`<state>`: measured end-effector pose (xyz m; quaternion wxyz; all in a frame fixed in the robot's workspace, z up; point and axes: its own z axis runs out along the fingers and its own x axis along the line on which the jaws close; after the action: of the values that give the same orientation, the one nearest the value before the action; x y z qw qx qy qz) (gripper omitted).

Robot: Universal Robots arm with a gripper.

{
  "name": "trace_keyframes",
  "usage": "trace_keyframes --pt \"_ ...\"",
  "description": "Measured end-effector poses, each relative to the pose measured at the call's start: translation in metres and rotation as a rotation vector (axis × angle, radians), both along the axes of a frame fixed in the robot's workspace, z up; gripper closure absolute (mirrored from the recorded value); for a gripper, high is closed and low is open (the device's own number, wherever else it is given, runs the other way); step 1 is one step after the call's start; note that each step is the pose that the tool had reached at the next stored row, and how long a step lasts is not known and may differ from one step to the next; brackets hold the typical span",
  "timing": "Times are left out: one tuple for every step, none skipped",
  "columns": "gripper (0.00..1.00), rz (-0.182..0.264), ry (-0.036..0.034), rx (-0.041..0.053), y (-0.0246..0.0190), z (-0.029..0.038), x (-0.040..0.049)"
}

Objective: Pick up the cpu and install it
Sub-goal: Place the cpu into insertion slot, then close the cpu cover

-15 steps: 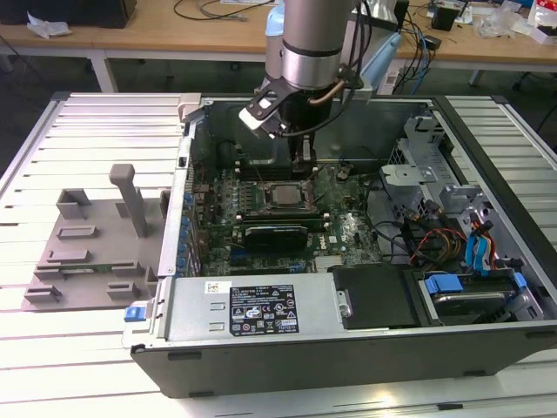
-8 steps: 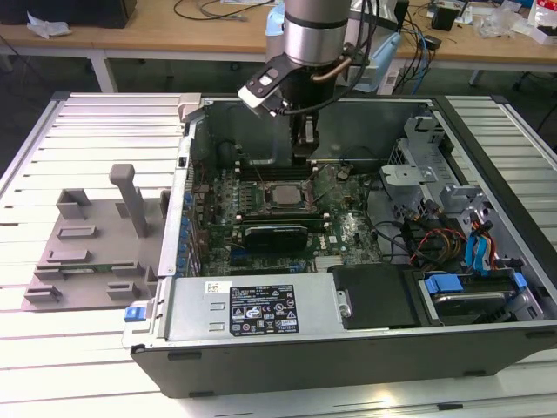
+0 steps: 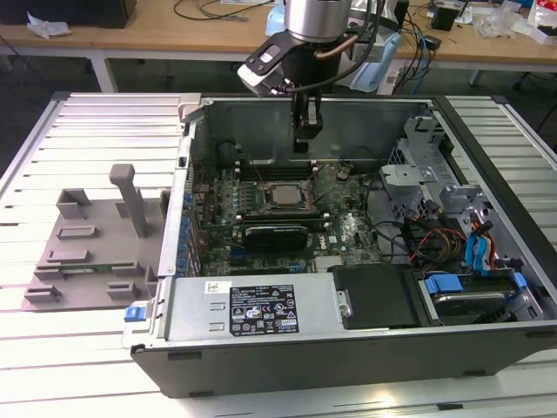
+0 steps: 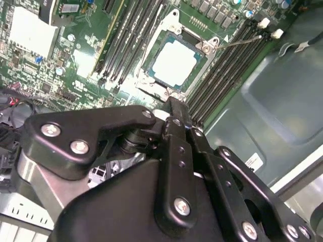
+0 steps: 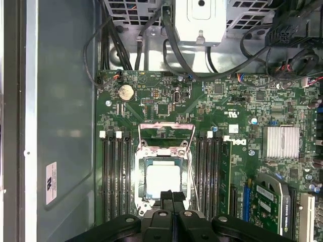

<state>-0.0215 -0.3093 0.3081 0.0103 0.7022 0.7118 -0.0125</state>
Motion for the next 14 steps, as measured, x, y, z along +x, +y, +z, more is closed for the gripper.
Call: trace_keyframes --pt "0.89 0.0 0.0001 -0.0002 0.0 0.0001 0.0" --pt "0.89 0.0 0.0001 -0.0001 0.0 0.0001 0.0" --pt "0.89 0.0 0.0001 -0.0002 0.0 0.0002 0.0" --pt "0.89 0.0 0.0001 -0.0002 0.0 0.0002 0.0" --pt "0.89 0.0 0.0002 -0.0002 0.0 0.0003 0.0" --pt "0.89 0.0 0.0001 -0.0002 0.0 0.0003 0.0" --pt "0.89 0.0 0.0001 -0.0002 0.0 0.0003 0.0" --pt "0.89 0.0 0.0001 -0.0002 0.0 0.0003 0.0" --pt "0.89 0.0 0.0001 -0.0002 0.0 0.0003 0.0" --pt "0.89 0.0 0.0001 -0.0002 0.0 0.0004 0.0" --pt "0.89 0.0 0.0001 -0.0004 0.0 0.0004 0.0006" --pt "0.89 0.0 0.0002 -0.0016 -0.0001 0.0005 0.0023" --pt "0.89 0.0 0.0001 -0.002 0.0 0.0004 0.0059" --pt "0.89 0.0 0.0001 -0.0027 0.0 0.0004 0.0094"
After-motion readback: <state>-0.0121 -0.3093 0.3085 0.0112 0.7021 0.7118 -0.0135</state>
